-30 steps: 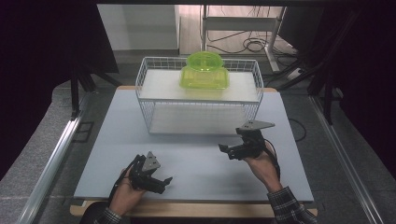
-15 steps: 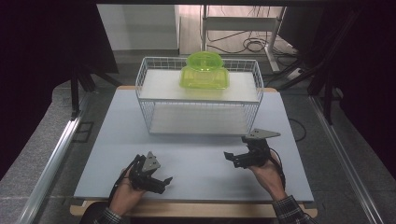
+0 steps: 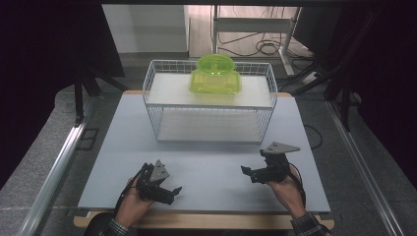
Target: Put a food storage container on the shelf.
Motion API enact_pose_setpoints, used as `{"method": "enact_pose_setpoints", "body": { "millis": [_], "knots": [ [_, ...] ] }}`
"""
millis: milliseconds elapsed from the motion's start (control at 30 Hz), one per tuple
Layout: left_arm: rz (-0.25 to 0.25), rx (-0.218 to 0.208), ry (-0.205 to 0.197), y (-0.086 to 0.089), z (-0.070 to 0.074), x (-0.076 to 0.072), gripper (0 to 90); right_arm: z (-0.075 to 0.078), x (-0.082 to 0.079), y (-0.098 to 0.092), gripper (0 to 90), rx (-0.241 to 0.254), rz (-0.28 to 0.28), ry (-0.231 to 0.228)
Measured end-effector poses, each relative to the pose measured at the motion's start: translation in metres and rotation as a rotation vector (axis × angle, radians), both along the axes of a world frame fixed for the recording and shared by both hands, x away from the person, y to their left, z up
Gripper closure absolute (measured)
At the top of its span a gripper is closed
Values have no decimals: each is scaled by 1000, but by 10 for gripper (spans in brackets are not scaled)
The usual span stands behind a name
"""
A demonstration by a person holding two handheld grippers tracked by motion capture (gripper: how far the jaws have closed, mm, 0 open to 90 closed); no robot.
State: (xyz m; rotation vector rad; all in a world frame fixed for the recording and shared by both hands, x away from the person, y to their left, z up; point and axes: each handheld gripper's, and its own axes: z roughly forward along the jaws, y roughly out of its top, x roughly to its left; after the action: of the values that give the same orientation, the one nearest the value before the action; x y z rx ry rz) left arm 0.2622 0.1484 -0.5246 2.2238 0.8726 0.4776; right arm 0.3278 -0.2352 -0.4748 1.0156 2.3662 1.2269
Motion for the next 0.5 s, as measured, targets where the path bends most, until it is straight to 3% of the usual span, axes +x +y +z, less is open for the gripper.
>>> {"method": "enact_pose_setpoints", "body": {
  "millis": [500],
  "knots": [
    [-8,1,2,-1,-1,0,32,-17,-13,-17,22,-32,-48,32]
  ]
}}
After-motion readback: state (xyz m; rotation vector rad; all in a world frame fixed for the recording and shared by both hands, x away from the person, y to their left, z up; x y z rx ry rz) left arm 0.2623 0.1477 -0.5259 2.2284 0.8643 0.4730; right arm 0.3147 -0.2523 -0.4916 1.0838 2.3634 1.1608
